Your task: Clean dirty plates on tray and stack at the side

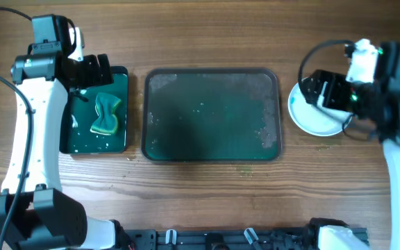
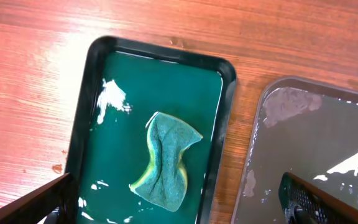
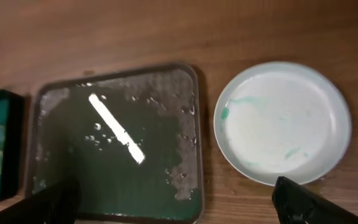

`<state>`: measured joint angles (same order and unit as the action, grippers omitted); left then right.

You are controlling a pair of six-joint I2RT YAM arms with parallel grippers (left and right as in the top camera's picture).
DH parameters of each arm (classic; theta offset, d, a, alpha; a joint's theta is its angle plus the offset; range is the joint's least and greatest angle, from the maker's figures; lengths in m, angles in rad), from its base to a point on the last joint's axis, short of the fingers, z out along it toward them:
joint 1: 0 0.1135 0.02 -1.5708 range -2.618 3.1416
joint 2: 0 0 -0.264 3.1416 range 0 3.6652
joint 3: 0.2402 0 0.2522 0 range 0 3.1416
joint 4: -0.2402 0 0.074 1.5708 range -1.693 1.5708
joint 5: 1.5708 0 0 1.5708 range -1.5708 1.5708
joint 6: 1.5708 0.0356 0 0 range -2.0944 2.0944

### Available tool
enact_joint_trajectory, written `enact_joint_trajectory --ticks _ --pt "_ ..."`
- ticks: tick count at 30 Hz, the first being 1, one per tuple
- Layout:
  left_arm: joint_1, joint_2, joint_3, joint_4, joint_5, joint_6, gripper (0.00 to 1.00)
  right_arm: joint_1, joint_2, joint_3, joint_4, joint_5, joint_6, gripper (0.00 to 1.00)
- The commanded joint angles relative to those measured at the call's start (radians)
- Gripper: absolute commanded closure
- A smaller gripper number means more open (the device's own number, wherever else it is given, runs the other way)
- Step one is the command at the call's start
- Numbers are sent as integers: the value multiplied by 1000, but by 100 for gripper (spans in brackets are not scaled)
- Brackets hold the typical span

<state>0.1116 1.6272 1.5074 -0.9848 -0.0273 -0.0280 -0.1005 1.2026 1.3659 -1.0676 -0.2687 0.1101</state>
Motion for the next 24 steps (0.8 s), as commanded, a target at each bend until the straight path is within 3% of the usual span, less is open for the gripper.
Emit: enact_joint_trajectory --ticks 1,6,15,19,24 --pt "3 8 2 0 19 -6 0 3 -130 22 -22 6 12 0" --pt "3 8 2 0 19 -6 0 3 -271 22 -48 5 157 0" --pt "3 8 2 0 19 -6 0 4 -335 21 -40 105 181 0" --pt "3 8 2 0 19 -6 0 4 -313 5 7 111 132 0" --pt "3 8 2 0 19 -6 0 15 -364 -122 209 112 -31 0"
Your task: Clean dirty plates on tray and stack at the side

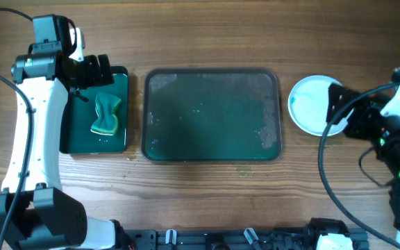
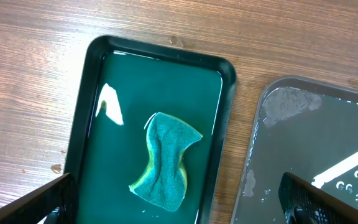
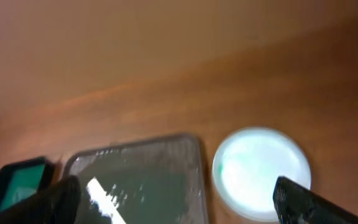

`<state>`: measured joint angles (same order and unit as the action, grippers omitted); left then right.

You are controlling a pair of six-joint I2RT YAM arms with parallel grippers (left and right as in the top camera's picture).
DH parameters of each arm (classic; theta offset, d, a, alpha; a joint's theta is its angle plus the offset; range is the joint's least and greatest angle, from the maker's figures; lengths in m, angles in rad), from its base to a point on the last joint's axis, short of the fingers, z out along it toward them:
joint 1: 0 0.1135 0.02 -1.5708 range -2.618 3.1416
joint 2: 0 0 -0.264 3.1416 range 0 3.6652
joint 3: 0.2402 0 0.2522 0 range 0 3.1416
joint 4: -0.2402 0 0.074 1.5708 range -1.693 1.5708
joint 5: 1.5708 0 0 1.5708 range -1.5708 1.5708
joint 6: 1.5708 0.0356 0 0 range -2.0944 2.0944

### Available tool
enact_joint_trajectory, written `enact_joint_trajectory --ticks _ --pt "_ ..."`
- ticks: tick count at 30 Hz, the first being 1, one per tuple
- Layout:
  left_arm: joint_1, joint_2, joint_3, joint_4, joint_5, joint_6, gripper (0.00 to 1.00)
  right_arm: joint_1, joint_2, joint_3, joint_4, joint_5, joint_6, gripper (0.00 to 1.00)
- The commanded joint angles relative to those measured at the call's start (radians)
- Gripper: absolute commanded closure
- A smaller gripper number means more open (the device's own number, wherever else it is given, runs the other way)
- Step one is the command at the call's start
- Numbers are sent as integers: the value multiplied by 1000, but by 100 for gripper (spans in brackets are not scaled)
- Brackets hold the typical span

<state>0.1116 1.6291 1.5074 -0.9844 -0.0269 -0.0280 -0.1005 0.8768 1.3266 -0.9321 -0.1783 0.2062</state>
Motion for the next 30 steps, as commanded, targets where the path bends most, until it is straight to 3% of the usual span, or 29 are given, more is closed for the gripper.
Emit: enact_joint_trajectory --ticks 1,4,10,16,24,30 --pt "3 6 2 0 19 -6 0 29 -72 -137 138 21 -166 0" --pt "3 6 2 0 19 -6 0 75 -185 -314 313 21 -237 0" --pt "3 6 2 0 19 -6 0 93 -416 -717 647 21 -215 0" --pt "3 6 2 0 19 -6 0 111 -617 -1060 869 21 -183 0" --pt "3 6 2 0 19 -6 0 130 -813 -1300 980 21 -112 0" --pt "3 6 2 0 19 -6 0 130 -875 -1322 946 22 -107 0"
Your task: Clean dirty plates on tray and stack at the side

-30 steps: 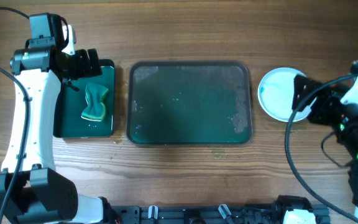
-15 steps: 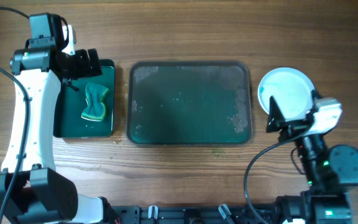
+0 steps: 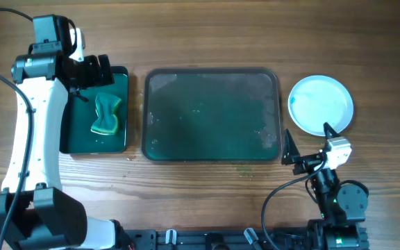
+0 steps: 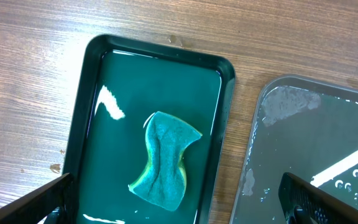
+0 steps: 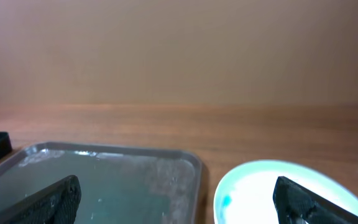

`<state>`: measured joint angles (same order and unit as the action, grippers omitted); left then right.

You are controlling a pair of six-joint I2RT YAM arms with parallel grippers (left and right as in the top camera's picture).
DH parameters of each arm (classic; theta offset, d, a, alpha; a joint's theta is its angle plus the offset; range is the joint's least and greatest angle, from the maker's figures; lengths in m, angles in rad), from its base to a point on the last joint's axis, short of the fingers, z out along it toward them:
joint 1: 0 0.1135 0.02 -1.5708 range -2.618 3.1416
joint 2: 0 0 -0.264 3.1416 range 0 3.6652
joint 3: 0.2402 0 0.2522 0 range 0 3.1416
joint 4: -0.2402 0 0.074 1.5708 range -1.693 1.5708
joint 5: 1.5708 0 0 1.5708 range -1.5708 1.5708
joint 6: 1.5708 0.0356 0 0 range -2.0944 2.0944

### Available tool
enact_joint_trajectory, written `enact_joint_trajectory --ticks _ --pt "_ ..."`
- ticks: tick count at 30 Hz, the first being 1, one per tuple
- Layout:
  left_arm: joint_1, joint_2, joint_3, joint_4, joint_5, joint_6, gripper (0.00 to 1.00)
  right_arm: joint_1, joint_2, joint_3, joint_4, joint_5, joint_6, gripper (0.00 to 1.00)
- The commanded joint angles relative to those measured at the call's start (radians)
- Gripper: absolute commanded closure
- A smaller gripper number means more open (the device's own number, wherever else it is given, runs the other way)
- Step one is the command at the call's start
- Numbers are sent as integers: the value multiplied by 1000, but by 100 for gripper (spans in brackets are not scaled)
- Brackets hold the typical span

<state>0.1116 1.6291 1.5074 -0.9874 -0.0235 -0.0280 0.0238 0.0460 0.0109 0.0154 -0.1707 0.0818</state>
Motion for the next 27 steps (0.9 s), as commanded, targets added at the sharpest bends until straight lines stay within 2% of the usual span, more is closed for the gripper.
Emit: enact_joint_trajectory --ticks 1,27 --pt "3 6 2 3 16 -6 0 6 -43 -6 -3 14 6 0" --pt "3 6 2 3 16 -6 0 6 -36 -6 -3 14 -3 0"
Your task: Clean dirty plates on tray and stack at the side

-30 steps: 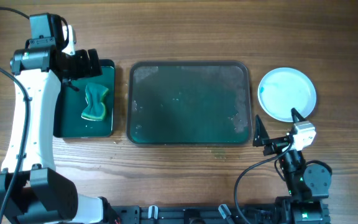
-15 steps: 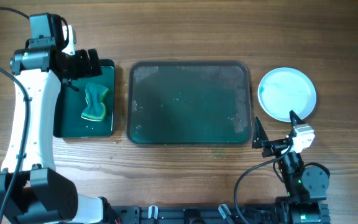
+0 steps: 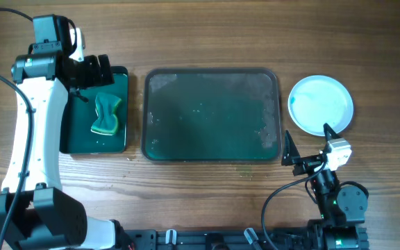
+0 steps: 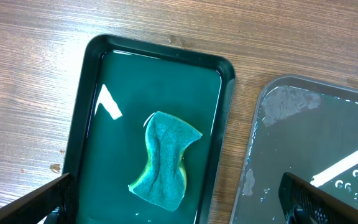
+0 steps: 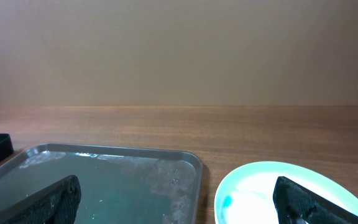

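Note:
A pale blue-white plate (image 3: 321,105) lies on the wood to the right of the big grey tray (image 3: 212,114), whose wet bottom holds foam and no plates. The same plate (image 5: 291,193) carries a small blue smear. My right gripper (image 3: 305,144) is open, low at the table's front right, pointing between tray (image 5: 104,180) and plate. My left gripper (image 3: 92,69) is open above the far end of the small dark tray (image 3: 94,111), where a green sponge (image 4: 164,160) lies in liquid.
The left arm runs down the table's left side. Cables trail from the right arm's base at the front right edge. Bare wood surrounds both trays.
My right gripper hung open over the plate beside the grey tray. Then it stood further right, off the plate. Later it sat low at the front right, where it remains. The left gripper stayed over the sponge tray throughout.

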`<state>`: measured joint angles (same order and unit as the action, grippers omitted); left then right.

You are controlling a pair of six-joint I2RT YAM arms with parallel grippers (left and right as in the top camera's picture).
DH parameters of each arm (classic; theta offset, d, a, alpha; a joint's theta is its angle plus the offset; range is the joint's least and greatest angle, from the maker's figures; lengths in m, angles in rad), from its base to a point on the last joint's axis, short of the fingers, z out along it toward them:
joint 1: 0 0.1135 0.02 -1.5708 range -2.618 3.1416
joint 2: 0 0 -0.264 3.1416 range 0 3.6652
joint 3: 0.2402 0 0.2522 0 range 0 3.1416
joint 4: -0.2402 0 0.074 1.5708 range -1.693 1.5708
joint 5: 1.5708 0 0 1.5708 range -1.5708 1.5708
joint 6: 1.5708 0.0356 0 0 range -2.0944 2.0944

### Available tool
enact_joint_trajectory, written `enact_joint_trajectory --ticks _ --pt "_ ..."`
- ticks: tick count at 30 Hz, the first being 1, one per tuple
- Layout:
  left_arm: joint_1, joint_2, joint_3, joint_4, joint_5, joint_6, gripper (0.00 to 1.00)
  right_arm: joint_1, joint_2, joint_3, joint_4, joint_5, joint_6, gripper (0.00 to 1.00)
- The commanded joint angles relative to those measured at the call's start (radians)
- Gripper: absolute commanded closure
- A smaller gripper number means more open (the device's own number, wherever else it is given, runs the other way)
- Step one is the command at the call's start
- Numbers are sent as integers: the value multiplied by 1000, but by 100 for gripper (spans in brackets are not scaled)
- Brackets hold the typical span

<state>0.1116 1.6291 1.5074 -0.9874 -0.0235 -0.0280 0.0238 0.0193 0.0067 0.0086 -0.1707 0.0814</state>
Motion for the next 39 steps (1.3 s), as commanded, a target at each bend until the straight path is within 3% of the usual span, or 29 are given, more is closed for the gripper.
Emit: enact_joint_trajectory --ticks 1,8,13,17,22,30,33,39 --pt "3 6 2 3 16 -6 0 6 -9 -2 4 14 -3 0" --pt "3 -45 -3 -16 12 -6 0 6 -9 -2 4 14 -2 0" --pt "-10 -256 -127 116 46 -10 0 6 -9 -2 4 14 -3 0" --pt "-10 -435 -311 260 79 -35 0 6 -9 -2 4 14 -3 0" --pt "-21 -719 -698 531 84 -139 0 6 -9 -2 4 14 -3 0" --pt "-90 -1152 -1220 940 75 -140 0 6 -9 -2 4 14 -2 0" --pt "-95 -1310 -1363 1008 75 -141 0 6 -9 -2 4 14 -3 0" --pt "-105 -1441 -1440 995 60 -140 0 6 -9 -2 4 14 -2 0"
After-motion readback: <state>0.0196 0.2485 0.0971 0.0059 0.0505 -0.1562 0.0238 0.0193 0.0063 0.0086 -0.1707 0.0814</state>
